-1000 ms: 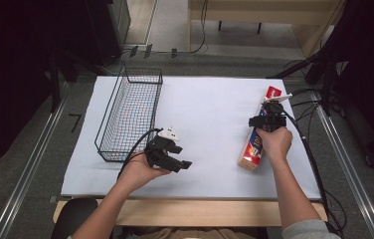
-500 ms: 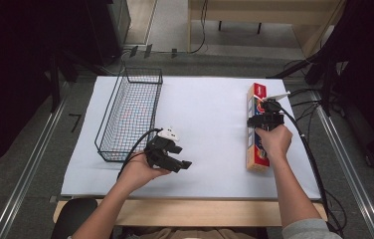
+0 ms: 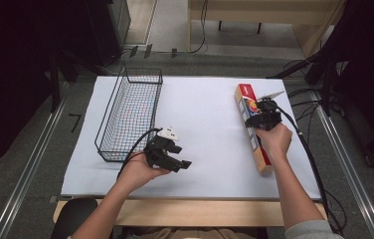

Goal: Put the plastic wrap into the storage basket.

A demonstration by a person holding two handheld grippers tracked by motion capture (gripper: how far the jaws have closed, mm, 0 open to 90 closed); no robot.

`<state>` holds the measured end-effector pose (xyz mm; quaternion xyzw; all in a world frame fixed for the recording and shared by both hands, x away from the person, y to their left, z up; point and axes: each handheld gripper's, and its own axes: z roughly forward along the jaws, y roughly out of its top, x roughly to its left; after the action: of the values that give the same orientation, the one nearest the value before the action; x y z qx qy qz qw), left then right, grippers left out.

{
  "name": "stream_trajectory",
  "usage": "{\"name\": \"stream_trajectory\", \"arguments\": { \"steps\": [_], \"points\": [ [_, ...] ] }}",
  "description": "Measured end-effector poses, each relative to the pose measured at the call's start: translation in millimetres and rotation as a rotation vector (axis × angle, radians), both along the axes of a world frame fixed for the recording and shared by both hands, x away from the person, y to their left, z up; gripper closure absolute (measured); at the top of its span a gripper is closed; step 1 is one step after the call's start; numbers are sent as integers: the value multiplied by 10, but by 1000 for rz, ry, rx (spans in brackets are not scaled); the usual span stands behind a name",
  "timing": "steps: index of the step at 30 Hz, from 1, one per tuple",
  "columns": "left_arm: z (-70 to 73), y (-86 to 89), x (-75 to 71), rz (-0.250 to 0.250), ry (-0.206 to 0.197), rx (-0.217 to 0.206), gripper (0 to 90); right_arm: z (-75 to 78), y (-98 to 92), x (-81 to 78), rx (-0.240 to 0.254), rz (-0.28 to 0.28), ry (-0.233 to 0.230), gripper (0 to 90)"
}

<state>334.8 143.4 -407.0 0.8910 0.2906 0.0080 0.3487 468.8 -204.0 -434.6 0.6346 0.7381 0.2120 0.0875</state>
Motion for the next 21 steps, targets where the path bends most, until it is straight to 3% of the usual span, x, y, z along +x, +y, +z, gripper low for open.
{"name": "stream_trajectory", "arguments": {
  "steps": [4,8,14,15,18,21],
  "points": [
    [11,4,-1,-3,0,1,335,125,13,-40,-9,71,-25,422],
    [40,23,1,-8,-2,5,336,217,67,-130,-17,202,-23,421],
    [103,45,-5,-7,-22,20,331,264,143,-262,-18,293,-28,419],
    [111,55,-3,-4,-23,19,329,272,192,-309,-12,332,-37,419],
    [127,82,0,-1,-21,21,327,275,227,-337,-13,360,-40,419],
    [145,121,2,-2,-13,29,325,287,294,-379,-22,427,-50,418]
  ]
}}
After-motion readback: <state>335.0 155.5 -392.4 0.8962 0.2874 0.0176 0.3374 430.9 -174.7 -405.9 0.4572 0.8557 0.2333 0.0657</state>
